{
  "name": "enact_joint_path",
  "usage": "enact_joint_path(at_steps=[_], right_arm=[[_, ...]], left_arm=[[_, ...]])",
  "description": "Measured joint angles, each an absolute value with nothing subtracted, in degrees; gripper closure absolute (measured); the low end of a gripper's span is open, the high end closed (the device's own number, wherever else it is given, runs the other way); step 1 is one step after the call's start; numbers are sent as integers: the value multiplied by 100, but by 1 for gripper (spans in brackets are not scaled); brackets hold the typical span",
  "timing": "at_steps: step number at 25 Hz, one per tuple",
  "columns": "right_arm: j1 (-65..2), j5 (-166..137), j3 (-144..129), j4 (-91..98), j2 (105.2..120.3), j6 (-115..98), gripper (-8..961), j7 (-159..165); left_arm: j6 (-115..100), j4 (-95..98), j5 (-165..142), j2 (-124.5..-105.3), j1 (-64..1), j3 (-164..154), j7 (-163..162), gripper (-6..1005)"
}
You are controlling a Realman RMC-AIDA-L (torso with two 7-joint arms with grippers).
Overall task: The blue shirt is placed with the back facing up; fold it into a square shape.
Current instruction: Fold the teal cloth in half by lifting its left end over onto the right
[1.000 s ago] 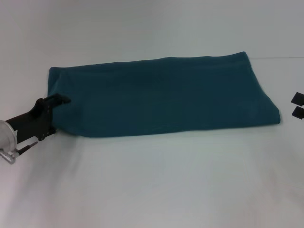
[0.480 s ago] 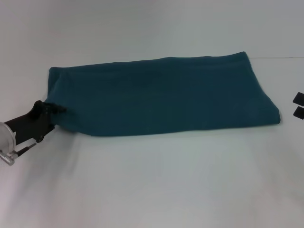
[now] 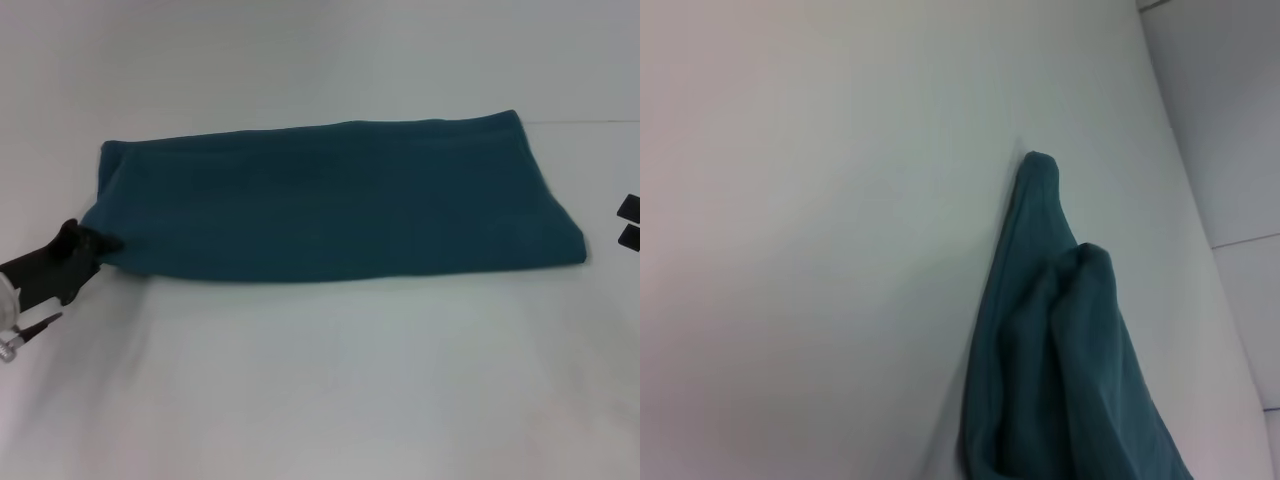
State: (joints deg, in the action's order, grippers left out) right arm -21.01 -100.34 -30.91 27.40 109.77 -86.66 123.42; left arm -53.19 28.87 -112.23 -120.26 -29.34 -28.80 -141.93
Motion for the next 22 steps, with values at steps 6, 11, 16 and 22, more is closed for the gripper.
enact_joint_path(at_steps=[6,11,16,22], right_arm=[[-2093,-10034,-3038,2733,11001,-8613,266,12365],[-2092,-10035,-3024,2720,11035,-8602,266,12383],[-2096,-10035,-2981,2648,11047,-8565,266,12384],[-2121,-10038,-2988,2573,11046,-8518,267,12375]], left_arm=[[-5393,3154,-11154,-12024,-2617,-2868,-13878,995],[-5398,3506,-11189,-11974,-2319,-2826,-13858,995],[-5398,3573,-11425,-11870,-2235,-2494,-13827,996],[-6017,3536,-11051,-11851,-2305,-2171,-13345,996]])
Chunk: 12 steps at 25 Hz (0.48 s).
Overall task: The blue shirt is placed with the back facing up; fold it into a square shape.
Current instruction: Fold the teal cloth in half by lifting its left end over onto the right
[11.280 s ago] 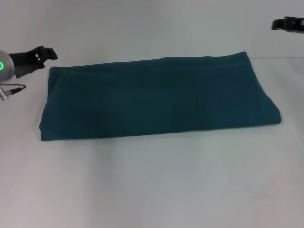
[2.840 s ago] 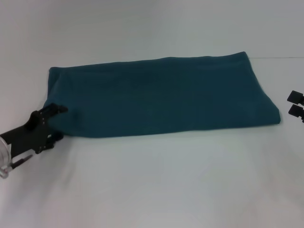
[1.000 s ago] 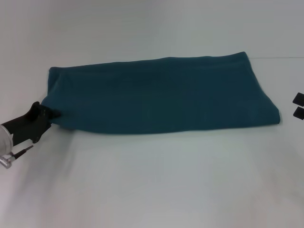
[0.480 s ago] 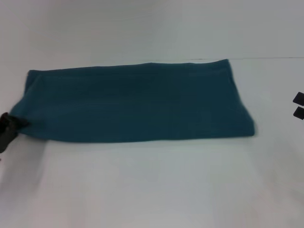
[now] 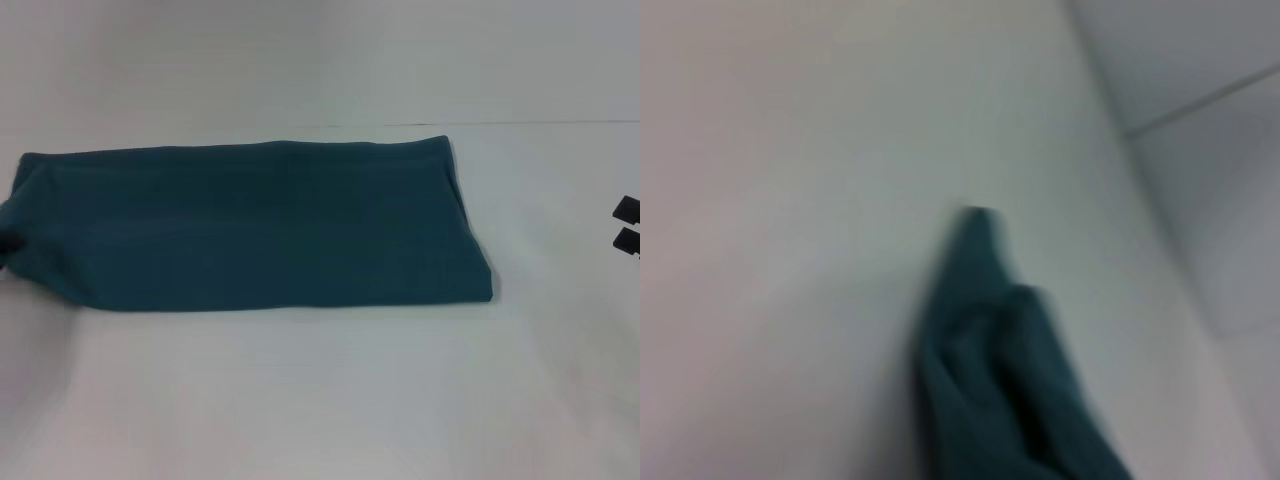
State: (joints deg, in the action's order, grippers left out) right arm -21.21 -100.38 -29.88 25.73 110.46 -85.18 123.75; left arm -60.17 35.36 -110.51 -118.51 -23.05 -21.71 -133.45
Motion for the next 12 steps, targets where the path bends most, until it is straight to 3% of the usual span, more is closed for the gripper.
enact_joint_path(at_steps=[12], right_arm=[[-2105,-10054,-3028,2575,11047,-8545,267,12322]], left_arm=[[-7240,3524,-10629,-11819,-2980,-2209,-13382,995]])
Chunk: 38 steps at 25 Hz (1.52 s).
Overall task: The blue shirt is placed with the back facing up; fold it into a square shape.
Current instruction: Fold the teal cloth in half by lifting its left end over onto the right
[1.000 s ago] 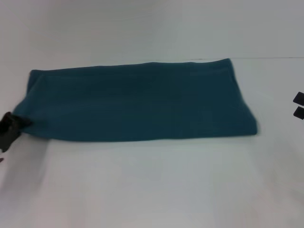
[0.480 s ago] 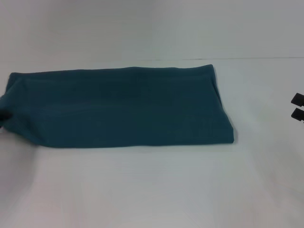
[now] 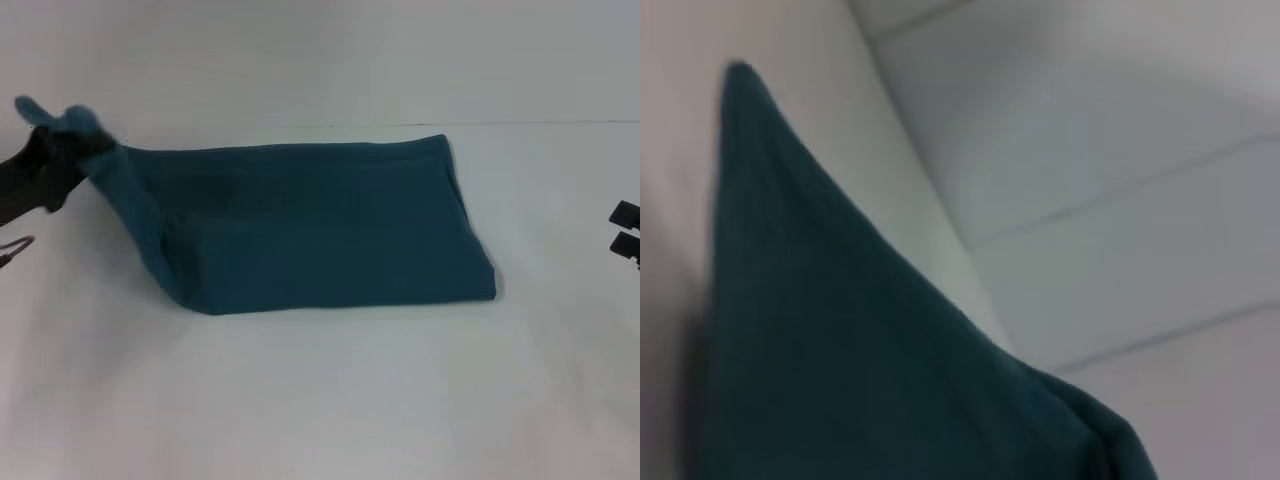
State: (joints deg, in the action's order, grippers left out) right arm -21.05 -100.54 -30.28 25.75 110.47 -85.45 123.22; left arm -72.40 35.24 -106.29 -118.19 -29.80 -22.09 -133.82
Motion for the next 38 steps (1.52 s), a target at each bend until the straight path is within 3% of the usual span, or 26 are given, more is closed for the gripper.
enact_joint_path(at_steps=[6,7,16,25,32,35,38], right_arm=[[-2144,-10179,-3029,2575,11049,-8553,266,12299],[-2144,-10182,-3029,2575,11049,-8553,266,12292],[-2165,-10198,-3042,2532,11055,-8564,267,12289],[-2183,-10273,-3050,2508,11057,-8562,267,12289],[-2142,-10279,-3050,2504,11057,-8549,267,12282],[-2146,-10319,-3048,2504,11057,-8521,267,12279],[-2155,-10344,-3048,2505,11054,-8506,267,12282]], left_arm=[[-7450,3526,-10625,-11945,-3480,-2443,-13465,994],[-7449,3536,-10623,-12062,-3696,-2586,-13433,994],[-6941,3300,-10580,-12412,-4376,-3308,-13092,992],[-5815,1517,-10191,-12461,-5427,-3739,-11741,988],[-5812,1138,-10144,-12469,-5757,-3957,-11296,984],[-5590,1111,-10158,-12468,-5853,-4273,-11453,965],[-5553,1110,-10155,-12469,-5884,-4338,-11488,866]])
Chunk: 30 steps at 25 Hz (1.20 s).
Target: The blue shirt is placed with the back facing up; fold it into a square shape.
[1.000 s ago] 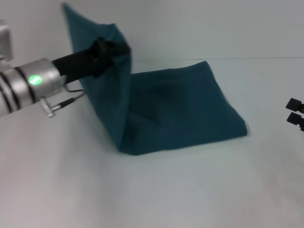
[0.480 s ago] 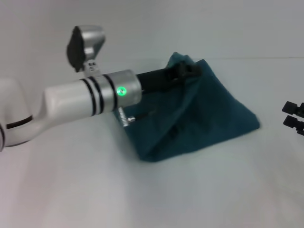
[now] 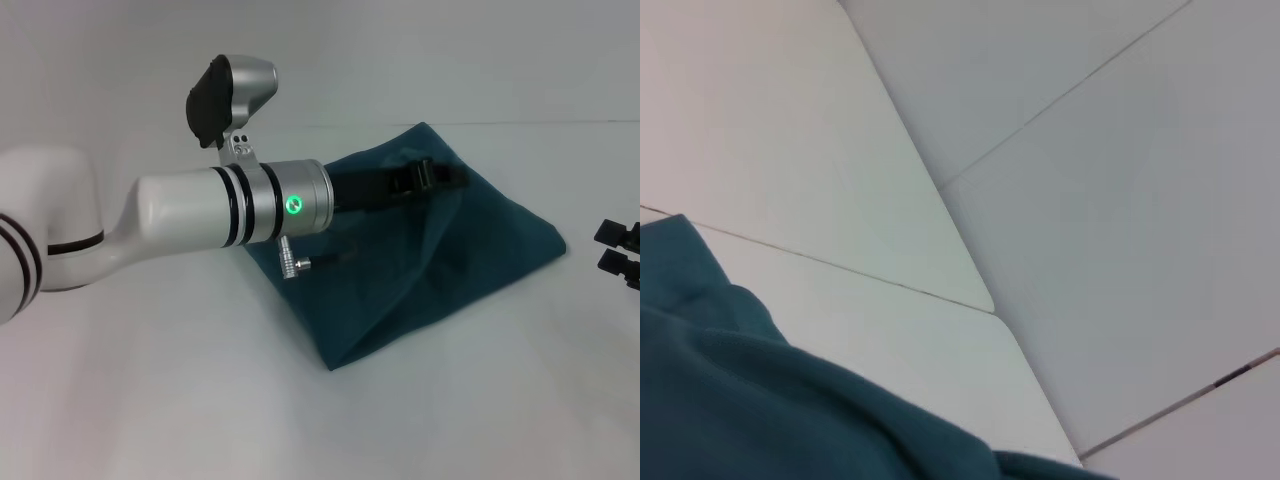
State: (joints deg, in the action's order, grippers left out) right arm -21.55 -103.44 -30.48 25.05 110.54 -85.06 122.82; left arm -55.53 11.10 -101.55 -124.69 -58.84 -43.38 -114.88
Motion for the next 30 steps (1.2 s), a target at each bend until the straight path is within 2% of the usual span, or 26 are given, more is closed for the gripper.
enact_joint_path(at_steps=[7,13,16,18,21,25,27,30], right_arm=[[-2186,-10488,-3046,2504,11037,-8419,266,12314],[-2189,-10495,-3050,2502,11024,-8355,266,12338],[-2203,-10552,-3073,2514,10982,-8364,266,12414],[-2293,-10752,-3111,2568,10901,-8367,266,12559],[-2596,-11311,-3129,2608,10702,-8303,266,12813],[-3315,-12272,-3152,2660,10434,-8093,266,13220],[-3659,-12670,-3170,2741,10369,-8065,266,13366],[-4142,-13286,-3248,3051,10390,-8057,267,13617]], left_arm=[[-6609,1548,-9942,-12460,-5624,-4311,-11217,587],[-7395,2317,-9777,-12398,-4843,-4289,-11516,339],[-7421,2813,-9777,-12355,-4246,-4301,-12367,285],[-7547,3063,-9776,-12291,-3864,-4314,-12781,249],[-7821,3220,-9776,-12197,-3510,-4263,-13024,195],[-8287,3473,-9870,-12109,-3134,-4206,-13143,110],[-8426,3550,-9952,-12092,-3057,-4206,-13202,47],[-8598,3721,-10237,-12057,-2940,-4207,-13358,47]])
